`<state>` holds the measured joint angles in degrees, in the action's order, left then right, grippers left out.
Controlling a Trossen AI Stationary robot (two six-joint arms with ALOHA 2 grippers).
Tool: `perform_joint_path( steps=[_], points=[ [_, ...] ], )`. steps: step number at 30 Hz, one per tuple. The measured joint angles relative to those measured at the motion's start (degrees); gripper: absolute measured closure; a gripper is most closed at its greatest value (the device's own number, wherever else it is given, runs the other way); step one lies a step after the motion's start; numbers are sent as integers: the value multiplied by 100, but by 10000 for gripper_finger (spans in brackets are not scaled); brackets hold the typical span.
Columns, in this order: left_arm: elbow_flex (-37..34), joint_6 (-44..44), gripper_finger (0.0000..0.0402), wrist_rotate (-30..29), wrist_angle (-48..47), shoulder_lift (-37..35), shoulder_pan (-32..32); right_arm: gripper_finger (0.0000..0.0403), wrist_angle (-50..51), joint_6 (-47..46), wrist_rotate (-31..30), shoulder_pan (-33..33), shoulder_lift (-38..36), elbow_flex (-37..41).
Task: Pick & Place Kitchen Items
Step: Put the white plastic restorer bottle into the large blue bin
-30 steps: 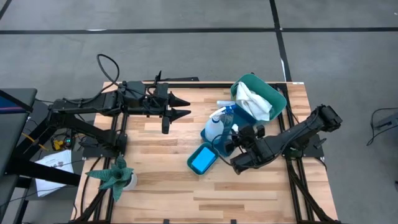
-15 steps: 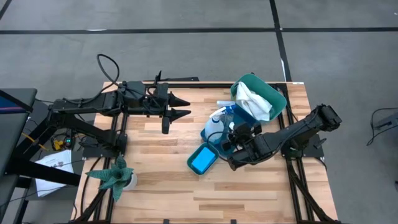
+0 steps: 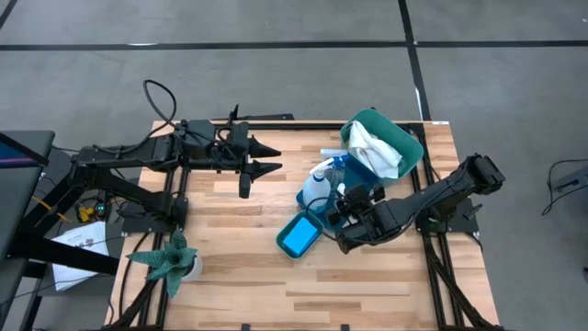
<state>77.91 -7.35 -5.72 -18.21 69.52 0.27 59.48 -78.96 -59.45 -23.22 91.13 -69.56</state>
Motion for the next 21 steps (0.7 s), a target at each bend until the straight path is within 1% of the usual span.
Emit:
perform_joint_path(
  steps=[4,10,12,21],
  points=[
    [0,2,253,0,-1,0,0,292,-68,85,-7,47,0,26],
    [0,2,253,0,-1,0,0,292,-670,335,47,46,0,344],
    [0,2,253,0,-1,0,0,292,-683,337,111,45,1,367],
    [0,2,253,0,-1,0,13,292,-787,642,46,129,0,366]
  ],
)
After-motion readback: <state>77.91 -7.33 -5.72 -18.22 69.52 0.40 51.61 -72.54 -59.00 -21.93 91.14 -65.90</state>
